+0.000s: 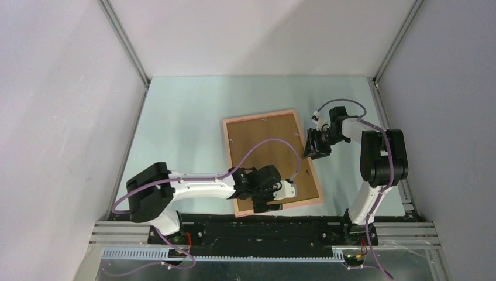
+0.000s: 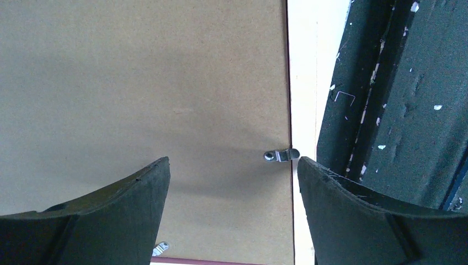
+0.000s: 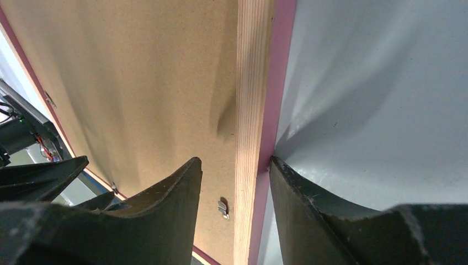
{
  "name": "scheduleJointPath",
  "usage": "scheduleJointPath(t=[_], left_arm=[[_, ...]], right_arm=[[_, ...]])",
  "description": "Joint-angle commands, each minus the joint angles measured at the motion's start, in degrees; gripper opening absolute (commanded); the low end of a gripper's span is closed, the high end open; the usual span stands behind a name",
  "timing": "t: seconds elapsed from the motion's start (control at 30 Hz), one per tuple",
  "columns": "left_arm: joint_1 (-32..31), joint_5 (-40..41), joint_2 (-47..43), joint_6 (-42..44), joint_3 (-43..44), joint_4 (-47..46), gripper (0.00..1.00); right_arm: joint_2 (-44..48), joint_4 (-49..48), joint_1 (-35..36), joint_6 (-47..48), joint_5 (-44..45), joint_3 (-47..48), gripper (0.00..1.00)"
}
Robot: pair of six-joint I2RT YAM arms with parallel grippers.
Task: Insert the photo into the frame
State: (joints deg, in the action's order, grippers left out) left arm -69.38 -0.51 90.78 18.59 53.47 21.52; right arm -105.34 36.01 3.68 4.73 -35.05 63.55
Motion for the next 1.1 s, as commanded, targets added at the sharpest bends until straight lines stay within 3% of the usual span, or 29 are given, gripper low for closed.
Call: scheduleJointPath(t=[0.0, 0.67, 1.07], left_arm=[[-0.25, 3.08, 2.08, 2.03, 1.07, -2.78, 0.89], [0.68, 7.36, 2.63, 1.09, 1.8, -6.27, 0.88], [3.63, 7.64, -2.41, -0.33, 1.38, -6.92, 0.9]], right_arm=[[-1.03, 0.63, 0.71, 0.54, -1.32, -0.08, 0.52], [-0.98, 0.84, 0.75, 0.5, -1.82, -0.08, 0.51], [-0.73, 0.74, -0.36, 0.61, -2.08, -0.01, 0.51]])
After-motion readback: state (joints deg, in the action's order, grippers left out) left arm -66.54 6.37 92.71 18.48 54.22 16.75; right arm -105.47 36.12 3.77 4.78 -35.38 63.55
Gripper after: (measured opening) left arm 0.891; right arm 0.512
